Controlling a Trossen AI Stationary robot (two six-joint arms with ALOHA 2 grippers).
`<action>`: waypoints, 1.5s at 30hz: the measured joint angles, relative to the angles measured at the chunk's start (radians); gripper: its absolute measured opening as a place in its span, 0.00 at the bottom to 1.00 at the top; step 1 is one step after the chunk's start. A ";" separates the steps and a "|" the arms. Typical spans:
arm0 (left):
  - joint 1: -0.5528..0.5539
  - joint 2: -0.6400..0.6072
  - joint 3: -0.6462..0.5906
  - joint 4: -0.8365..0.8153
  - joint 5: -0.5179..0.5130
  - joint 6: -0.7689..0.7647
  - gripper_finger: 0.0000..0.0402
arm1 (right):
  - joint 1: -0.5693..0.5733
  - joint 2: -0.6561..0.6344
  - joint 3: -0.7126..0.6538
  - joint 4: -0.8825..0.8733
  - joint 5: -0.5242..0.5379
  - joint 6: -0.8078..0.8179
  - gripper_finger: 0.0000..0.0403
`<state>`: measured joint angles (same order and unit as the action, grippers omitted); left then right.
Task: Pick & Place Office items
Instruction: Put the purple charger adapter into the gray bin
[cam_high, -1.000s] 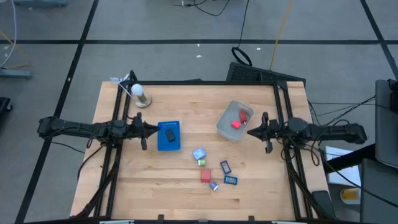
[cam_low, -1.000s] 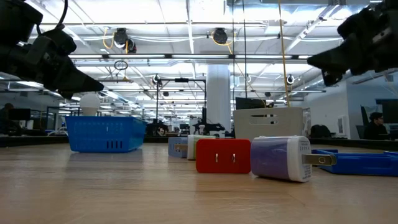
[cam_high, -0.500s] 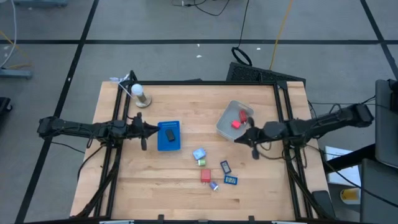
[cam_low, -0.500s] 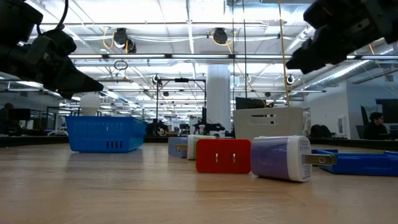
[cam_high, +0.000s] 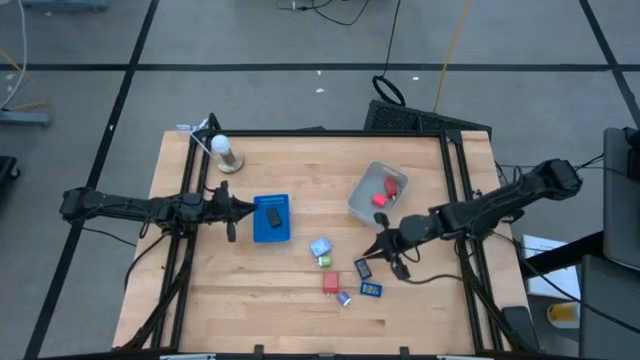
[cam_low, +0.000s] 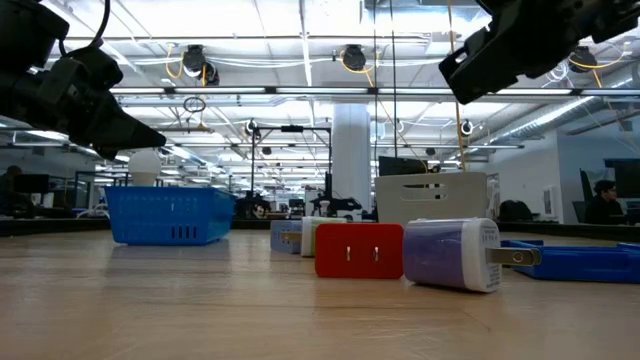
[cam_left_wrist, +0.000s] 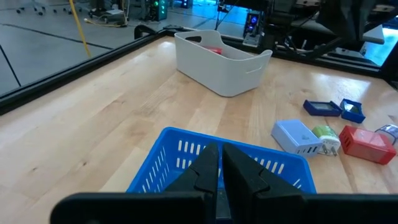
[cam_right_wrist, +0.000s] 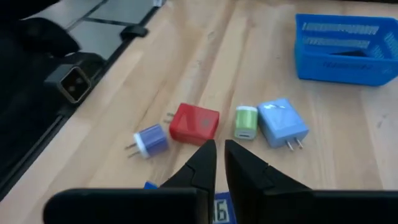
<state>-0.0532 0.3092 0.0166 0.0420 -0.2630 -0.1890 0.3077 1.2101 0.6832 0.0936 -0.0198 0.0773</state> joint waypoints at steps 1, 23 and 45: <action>0.000 0.000 0.000 0.000 0.000 0.000 0.05 | 0.010 0.016 0.010 0.000 0.022 0.009 0.08; 0.000 0.000 0.000 -0.001 0.000 -0.024 0.05 | 0.160 0.371 0.312 -0.092 0.140 0.141 0.25; 0.000 0.000 0.000 -0.001 0.004 -0.030 0.05 | 0.248 0.596 0.762 -0.769 0.157 0.545 0.49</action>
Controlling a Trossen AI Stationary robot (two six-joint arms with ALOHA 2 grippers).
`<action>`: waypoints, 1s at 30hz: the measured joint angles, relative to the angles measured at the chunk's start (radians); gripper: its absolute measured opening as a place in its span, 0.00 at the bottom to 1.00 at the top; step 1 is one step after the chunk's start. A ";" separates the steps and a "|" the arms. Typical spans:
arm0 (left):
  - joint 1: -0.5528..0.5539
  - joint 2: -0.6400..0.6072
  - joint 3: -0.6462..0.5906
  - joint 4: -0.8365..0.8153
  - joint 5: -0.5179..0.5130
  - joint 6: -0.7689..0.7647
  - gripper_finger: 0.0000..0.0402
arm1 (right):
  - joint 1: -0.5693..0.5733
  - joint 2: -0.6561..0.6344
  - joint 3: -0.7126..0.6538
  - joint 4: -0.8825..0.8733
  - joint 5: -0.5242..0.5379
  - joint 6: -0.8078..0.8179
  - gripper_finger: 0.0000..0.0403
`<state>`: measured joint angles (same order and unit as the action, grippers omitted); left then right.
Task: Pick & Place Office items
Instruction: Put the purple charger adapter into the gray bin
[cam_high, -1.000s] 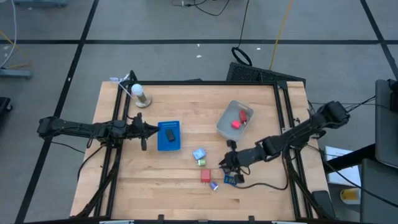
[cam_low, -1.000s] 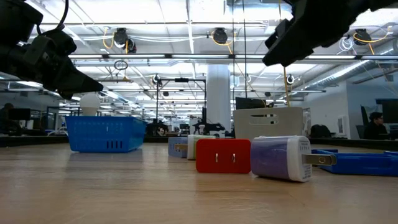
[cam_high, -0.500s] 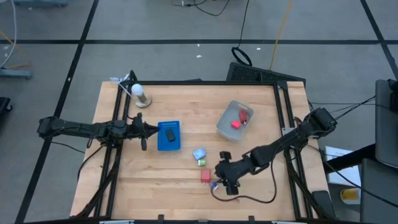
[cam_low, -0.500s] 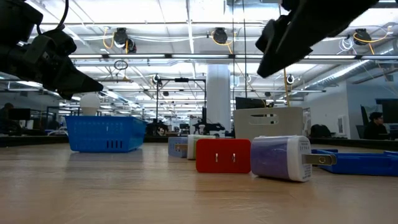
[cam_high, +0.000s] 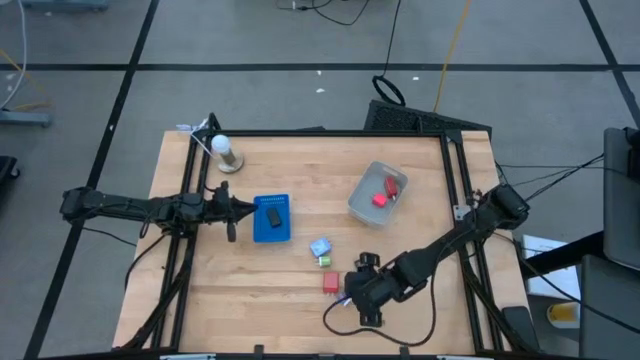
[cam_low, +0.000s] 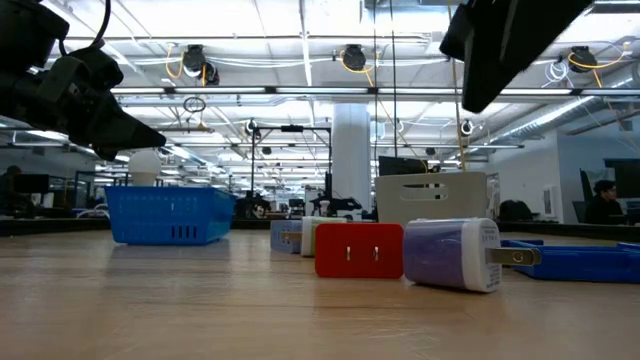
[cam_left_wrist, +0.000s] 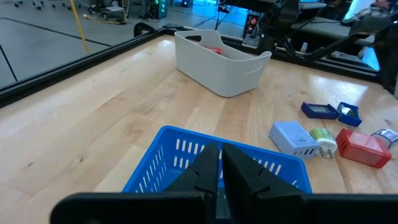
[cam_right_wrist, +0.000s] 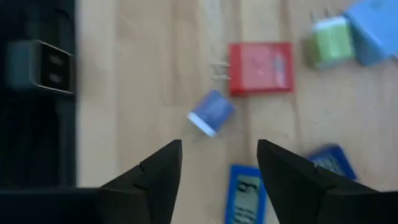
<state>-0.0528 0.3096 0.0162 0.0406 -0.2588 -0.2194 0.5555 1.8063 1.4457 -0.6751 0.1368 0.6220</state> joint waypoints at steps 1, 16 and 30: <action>0.000 0.000 0.000 0.000 0.000 0.000 0.05 | -0.003 0.010 0.012 -0.018 0.004 0.005 0.48; 0.000 0.000 -0.002 0.001 0.044 0.076 0.05 | -0.066 0.051 0.019 0.148 -0.011 0.089 0.44; 0.000 0.000 -0.002 0.016 0.060 0.110 0.05 | -0.076 0.170 0.016 0.131 -0.085 0.270 0.55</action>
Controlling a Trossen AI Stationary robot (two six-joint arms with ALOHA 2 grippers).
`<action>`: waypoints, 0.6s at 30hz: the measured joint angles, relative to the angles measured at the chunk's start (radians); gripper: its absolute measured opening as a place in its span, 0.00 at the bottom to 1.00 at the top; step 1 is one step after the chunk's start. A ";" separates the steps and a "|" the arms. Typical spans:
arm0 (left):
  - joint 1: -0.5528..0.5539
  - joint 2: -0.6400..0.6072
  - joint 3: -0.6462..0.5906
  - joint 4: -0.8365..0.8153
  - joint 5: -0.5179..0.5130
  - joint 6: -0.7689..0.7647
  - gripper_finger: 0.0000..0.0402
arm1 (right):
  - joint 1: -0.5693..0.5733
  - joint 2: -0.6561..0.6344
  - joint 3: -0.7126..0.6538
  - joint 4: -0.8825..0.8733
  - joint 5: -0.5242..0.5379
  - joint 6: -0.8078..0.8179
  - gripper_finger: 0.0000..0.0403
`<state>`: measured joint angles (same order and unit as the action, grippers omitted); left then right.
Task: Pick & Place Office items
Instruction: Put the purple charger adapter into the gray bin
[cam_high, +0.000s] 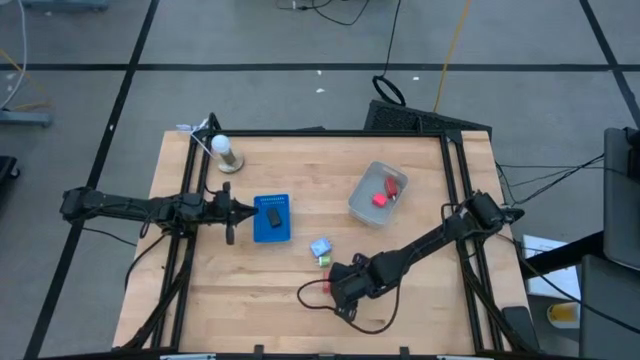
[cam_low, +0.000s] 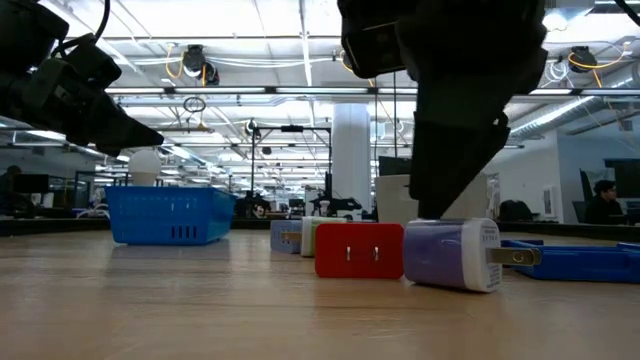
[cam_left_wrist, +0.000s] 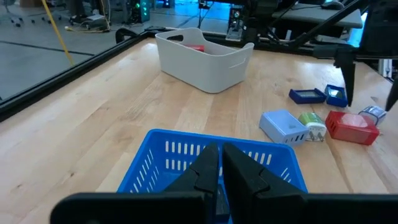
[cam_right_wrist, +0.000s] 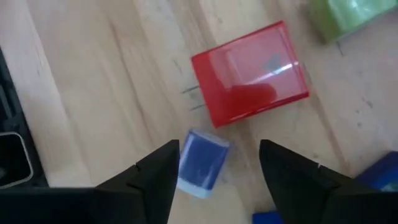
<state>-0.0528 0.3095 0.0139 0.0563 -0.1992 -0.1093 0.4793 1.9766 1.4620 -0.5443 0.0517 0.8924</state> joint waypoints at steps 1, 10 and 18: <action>0.000 0.000 0.000 0.000 0.000 0.000 0.05 | 0.001 0.000 0.000 0.000 -0.001 0.007 0.56; 0.000 0.000 0.000 0.002 0.000 -0.003 0.05 | 0.013 0.005 0.000 0.006 -0.001 0.008 0.62; 0.000 0.000 0.000 0.005 -0.001 -0.028 0.05 | 0.027 0.041 -0.001 -0.004 0.025 -0.022 0.62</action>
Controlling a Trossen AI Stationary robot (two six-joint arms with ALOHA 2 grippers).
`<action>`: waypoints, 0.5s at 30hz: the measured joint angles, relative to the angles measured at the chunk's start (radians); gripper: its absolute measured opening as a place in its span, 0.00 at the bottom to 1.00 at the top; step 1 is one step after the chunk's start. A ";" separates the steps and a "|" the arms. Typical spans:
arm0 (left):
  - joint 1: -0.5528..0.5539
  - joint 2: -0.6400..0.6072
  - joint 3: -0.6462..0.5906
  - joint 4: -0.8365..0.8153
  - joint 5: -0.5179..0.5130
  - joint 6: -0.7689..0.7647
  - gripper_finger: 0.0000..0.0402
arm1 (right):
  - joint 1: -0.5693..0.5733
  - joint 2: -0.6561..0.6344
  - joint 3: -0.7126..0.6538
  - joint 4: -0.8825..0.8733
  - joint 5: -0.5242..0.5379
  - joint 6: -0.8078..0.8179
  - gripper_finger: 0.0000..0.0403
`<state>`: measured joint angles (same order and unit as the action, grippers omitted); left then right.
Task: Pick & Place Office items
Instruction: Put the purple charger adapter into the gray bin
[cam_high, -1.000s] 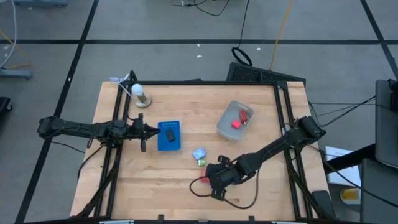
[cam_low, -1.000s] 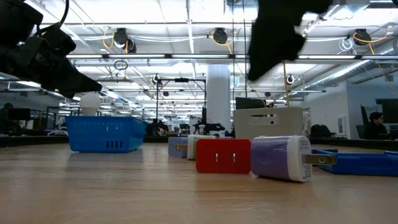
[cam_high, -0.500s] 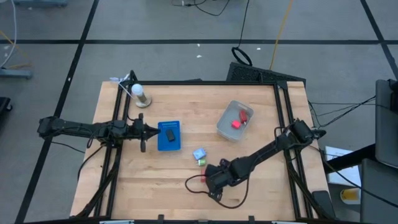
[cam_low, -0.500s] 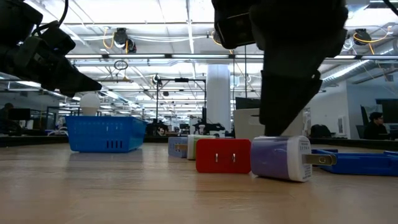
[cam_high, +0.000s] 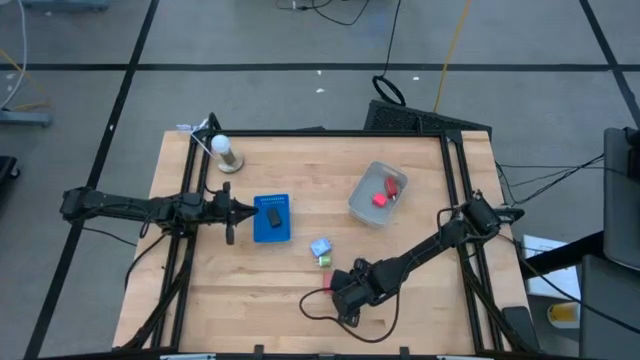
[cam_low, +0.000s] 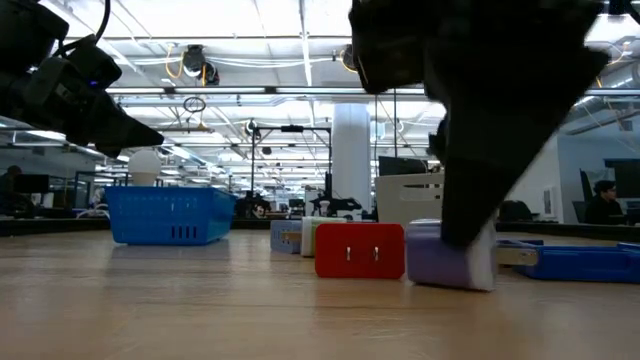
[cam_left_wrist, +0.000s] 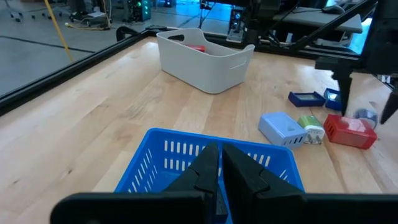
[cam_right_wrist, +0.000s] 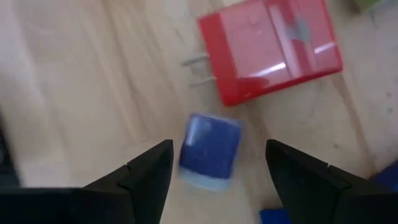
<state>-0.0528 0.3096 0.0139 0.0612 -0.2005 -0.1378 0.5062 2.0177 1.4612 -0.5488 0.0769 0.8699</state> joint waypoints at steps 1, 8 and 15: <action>0.000 0.000 0.000 0.000 -0.001 -0.004 0.05 | 0.000 0.006 0.000 0.010 -0.004 -0.005 0.62; 0.000 0.000 0.000 0.000 -0.001 -0.024 0.05 | -0.007 0.025 0.002 0.031 -0.030 -0.073 0.62; 0.000 0.000 0.000 0.000 -0.001 -0.029 0.05 | -0.012 0.021 0.001 -0.031 -0.053 -0.126 0.54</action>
<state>-0.0528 0.3096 0.0143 0.0609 -0.2014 -0.1667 0.4940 2.0390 1.4620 -0.5796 0.0236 0.7439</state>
